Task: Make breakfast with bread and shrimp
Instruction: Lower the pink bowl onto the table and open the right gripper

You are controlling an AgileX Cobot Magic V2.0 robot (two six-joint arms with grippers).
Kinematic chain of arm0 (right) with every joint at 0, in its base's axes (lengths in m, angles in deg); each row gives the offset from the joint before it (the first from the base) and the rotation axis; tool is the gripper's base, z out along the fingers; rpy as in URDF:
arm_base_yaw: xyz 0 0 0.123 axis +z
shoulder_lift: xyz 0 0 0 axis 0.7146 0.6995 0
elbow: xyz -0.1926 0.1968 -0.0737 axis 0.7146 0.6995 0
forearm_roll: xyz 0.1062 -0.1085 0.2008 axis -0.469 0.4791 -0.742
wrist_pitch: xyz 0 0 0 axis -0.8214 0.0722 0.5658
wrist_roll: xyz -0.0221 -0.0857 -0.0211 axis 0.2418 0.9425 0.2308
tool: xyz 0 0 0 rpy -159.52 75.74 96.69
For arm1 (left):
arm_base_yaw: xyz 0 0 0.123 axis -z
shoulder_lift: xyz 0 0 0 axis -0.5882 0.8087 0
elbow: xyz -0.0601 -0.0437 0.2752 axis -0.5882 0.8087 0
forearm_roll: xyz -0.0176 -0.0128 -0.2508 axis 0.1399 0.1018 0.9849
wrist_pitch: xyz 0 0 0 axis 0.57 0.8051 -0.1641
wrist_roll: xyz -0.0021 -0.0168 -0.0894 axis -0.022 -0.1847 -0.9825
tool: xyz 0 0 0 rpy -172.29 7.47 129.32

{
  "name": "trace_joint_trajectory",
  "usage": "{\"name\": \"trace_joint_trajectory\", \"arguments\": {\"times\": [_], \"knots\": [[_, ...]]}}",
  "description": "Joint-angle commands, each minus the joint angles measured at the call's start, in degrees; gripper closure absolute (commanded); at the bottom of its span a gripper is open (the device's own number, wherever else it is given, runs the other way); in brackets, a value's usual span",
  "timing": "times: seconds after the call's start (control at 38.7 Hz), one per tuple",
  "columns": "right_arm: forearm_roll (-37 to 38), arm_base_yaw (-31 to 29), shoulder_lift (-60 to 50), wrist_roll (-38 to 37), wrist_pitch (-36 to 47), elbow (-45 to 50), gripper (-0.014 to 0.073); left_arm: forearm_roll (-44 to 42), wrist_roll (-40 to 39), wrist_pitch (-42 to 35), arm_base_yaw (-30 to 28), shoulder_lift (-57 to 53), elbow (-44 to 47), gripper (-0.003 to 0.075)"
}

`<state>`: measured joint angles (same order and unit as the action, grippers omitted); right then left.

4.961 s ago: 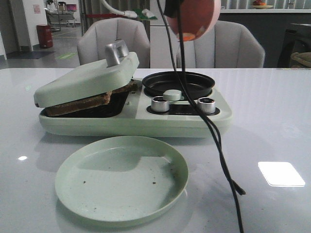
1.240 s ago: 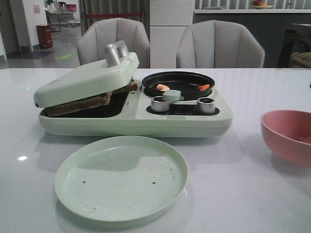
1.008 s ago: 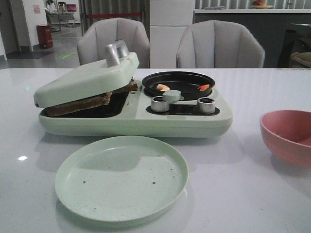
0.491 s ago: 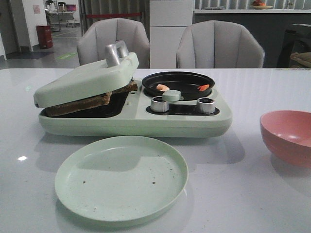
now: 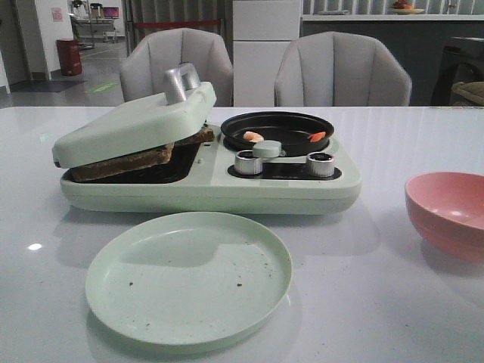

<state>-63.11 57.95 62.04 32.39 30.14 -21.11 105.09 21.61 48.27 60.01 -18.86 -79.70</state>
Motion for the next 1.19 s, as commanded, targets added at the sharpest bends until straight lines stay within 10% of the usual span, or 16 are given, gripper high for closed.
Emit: {"name": "trace_joint_trajectory", "arguments": {"times": [0.0,0.8,1.16], "knots": [[0.3,0.1,-3.3,0.6,3.8,0.5,0.0072,2.4,0.0,-3.3,0.4,-0.2,-1.6,0.0621],[0.3,0.1,-6.0,0.6,5.3,2.2,0.0081,-1.8,-7.6,-6.9,-0.1,-0.1,-1.6,0.0620],[0.3,0.1,-6.0,0.6,5.3,2.2,0.0559,-21.6,-22.9,-8.5,-2.0,-0.1,-1.6,0.0618]]}}
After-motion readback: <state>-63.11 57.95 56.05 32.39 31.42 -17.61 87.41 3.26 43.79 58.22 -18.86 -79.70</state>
